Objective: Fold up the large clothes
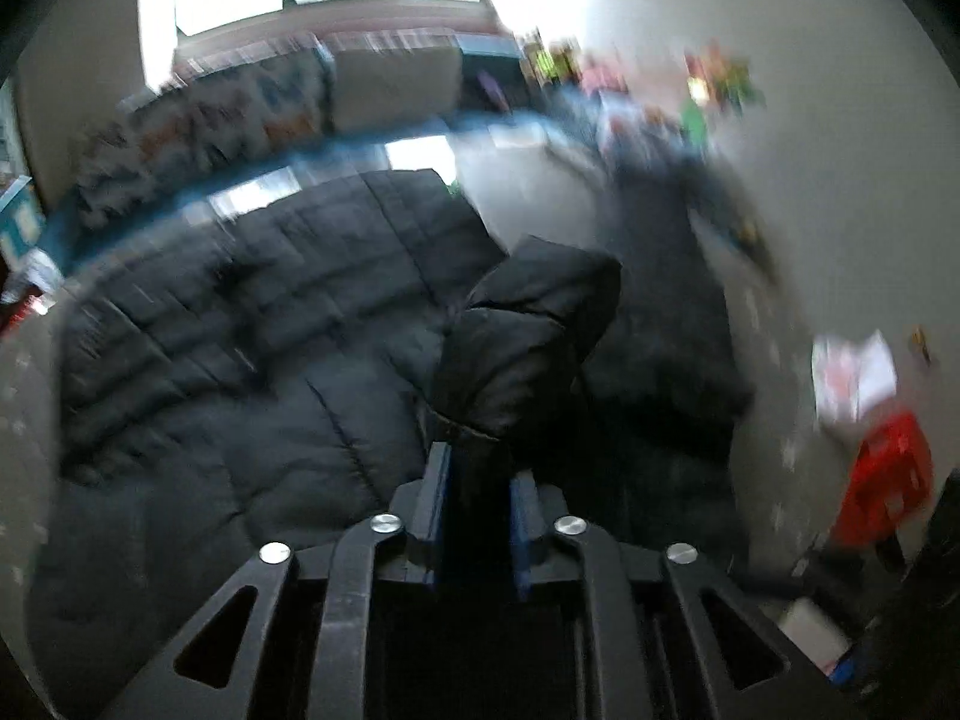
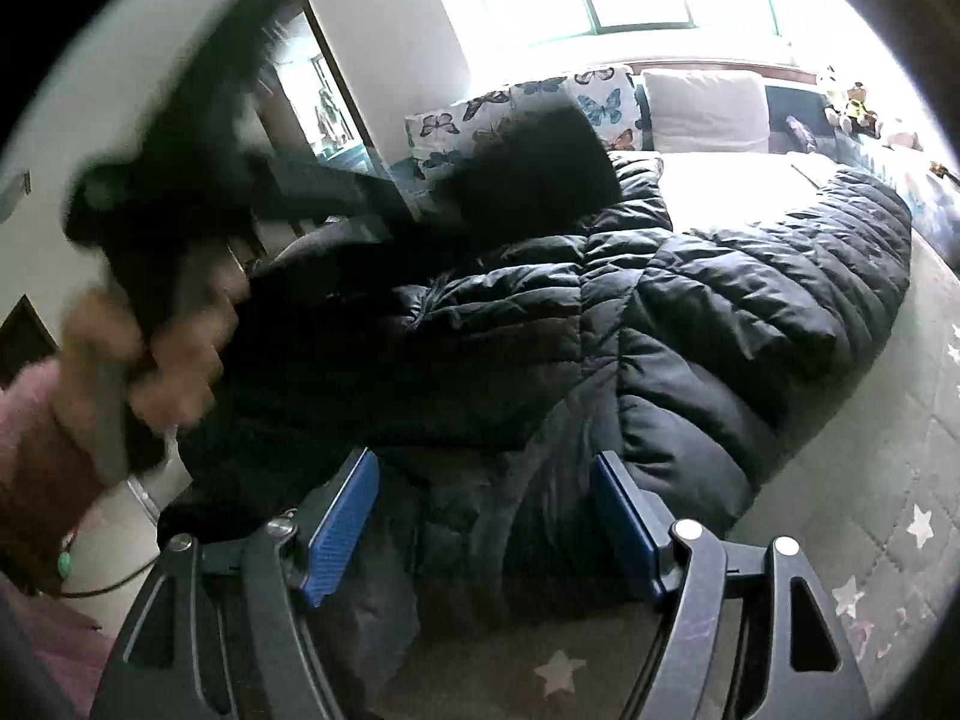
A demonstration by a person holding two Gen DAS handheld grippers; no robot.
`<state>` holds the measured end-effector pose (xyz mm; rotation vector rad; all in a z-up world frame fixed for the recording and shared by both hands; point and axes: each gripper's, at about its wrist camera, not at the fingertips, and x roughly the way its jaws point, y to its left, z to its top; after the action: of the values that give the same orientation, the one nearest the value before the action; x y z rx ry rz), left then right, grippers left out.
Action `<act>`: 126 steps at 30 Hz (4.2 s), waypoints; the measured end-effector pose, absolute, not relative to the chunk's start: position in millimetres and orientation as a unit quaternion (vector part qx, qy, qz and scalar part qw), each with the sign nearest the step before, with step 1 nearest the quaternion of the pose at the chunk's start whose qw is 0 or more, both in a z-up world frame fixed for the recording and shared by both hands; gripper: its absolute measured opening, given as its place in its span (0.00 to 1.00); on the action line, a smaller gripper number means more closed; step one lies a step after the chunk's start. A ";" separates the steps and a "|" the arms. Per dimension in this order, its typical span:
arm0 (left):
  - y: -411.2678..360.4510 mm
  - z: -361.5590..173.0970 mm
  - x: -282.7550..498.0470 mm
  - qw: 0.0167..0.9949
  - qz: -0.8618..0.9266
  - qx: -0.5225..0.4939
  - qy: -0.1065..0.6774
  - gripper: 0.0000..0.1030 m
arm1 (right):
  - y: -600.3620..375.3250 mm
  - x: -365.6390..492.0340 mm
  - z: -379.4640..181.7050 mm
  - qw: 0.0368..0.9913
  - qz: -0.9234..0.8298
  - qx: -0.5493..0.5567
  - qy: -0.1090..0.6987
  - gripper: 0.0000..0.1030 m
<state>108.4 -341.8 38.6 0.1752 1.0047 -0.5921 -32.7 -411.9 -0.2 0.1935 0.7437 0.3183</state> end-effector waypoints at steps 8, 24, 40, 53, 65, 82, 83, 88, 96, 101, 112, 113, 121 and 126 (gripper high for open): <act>-348.0 33.4 86.1 0.792 -0.372 0.068 0.480 0.83 | -436.1 -31.3 2.9 0.911 0.143 0.129 0.364 0.78; -111.4 118.0 71.4 0.884 -0.241 -0.001 0.401 0.85 | -428.4 46.6 37.1 0.916 0.130 0.101 0.365 0.78; -15.7 10.4 38.9 0.882 -0.145 0.045 0.446 0.85 | -416.5 82.6 14.3 0.902 0.072 0.075 0.419 0.66; 10.1 5.2 35.7 0.887 -0.144 0.008 0.438 0.45 | -388.4 35.2 59.8 0.931 0.047 0.004 0.361 0.19; 33.6 -6.6 31.7 0.874 -0.112 0.003 0.473 0.25 | -410.8 4.4 -9.2 0.896 0.051 0.080 0.434 0.19; -69.7 59.1 78.6 0.885 -0.197 0.054 0.418 0.26 | -379.3 43.0 39.0 0.926 0.089 0.010 0.366 0.51; -78.5 51.3 84.6 0.880 -0.200 0.058 0.428 0.26 | -377.6 47.8 30.4 0.922 0.093 0.012 0.375 0.51; -98.8 16.3 91.9 0.867 -0.205 0.077 0.447 0.26 | -380.8 68.0 -21.0 0.894 0.069 0.000 0.444 0.51; -109.1 19.8 99.8 0.850 -0.207 0.066 0.480 0.27 | -409.4 54.3 -0.4 0.904 0.094 0.027 0.417 0.50; -153.8 48.5 91.7 0.850 -0.256 0.074 0.454 0.27 | -477.6 45.2 35.5 0.918 0.063 0.100 0.378 0.54; -284.9 15.8 106.4 0.788 -0.345 0.121 0.495 0.26 | -641.8 91.0 13.1 0.884 -0.070 0.226 0.402 0.54; -295.3 13.3 107.6 0.781 -0.353 0.125 0.500 0.26 | -651.4 95.6 7.5 0.879 -0.069 0.242 0.404 0.54; -353.1 3.4 117.1 0.743 -0.409 0.127 0.514 0.26 | -698.0 129.1 -30.2 0.847 -0.074 0.333 0.407 0.54; -382.7 -4.0 122.2 0.724 -0.432 0.131 0.522 0.26 | -713.4 143.0 -35.1 0.844 -0.033 0.383 0.375 0.54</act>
<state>122.2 -382.7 -4.0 0.2890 1.1520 -0.9530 143.0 -713.4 -35.1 0.8086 0.7913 -0.0688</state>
